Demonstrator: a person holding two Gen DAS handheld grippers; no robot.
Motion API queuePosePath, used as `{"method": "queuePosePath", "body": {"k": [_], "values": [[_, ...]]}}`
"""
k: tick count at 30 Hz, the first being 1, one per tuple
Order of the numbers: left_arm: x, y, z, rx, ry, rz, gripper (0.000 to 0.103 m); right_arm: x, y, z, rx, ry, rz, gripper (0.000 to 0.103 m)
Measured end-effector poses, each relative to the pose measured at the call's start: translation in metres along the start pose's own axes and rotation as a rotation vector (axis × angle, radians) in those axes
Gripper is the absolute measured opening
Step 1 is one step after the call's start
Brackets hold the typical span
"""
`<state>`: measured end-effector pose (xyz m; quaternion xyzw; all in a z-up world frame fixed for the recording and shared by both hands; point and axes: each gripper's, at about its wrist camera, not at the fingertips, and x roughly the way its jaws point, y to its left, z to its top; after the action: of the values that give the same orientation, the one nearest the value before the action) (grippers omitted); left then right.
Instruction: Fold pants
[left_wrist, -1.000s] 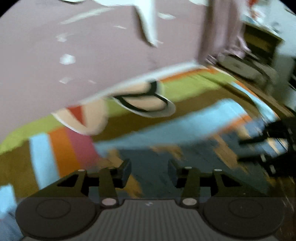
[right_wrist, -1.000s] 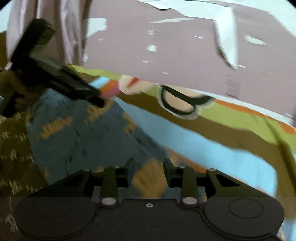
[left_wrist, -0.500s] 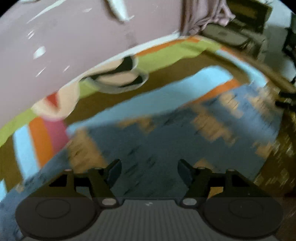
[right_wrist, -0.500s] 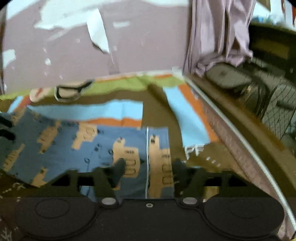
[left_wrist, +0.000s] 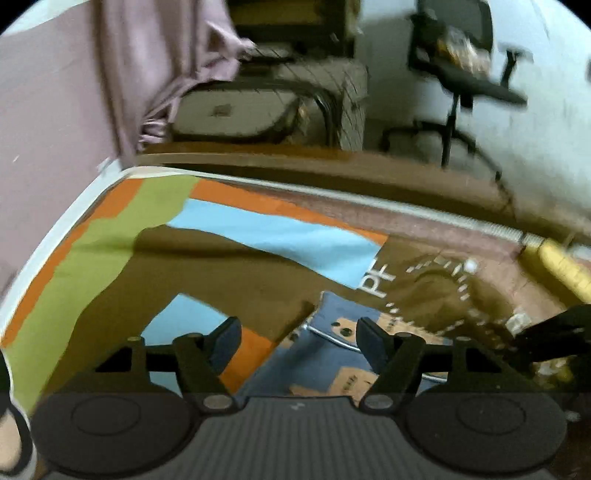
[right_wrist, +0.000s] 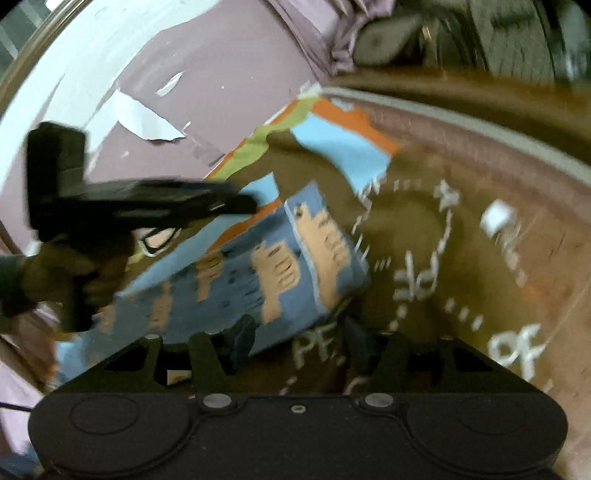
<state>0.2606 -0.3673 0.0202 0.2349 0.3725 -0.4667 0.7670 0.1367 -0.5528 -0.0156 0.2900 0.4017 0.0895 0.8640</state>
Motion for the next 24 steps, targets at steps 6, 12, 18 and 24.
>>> {"method": "queuePosePath", "body": {"k": [6, 12, 18, 24], "values": [[0.040, 0.010, -0.003, -0.027, 0.098, -0.004, 0.081, 0.013, 0.003, 0.007, 0.053, -0.020, -0.079, 0.051], [0.044, 0.024, -0.009, -0.055, 0.098, -0.015, 0.088, 0.021, -0.002, 0.018, 0.103, -0.049, -0.084, 0.052], [0.045, 0.032, -0.012, -0.058, 0.061, -0.036, 0.092, 0.018, -0.016, 0.016, 0.209, -0.076, -0.035, 0.051], [0.047, 0.035, -0.013, -0.053, 0.050, -0.047, 0.093, 0.015, -0.013, 0.015, 0.197, -0.094, -0.082, 0.046]]}}
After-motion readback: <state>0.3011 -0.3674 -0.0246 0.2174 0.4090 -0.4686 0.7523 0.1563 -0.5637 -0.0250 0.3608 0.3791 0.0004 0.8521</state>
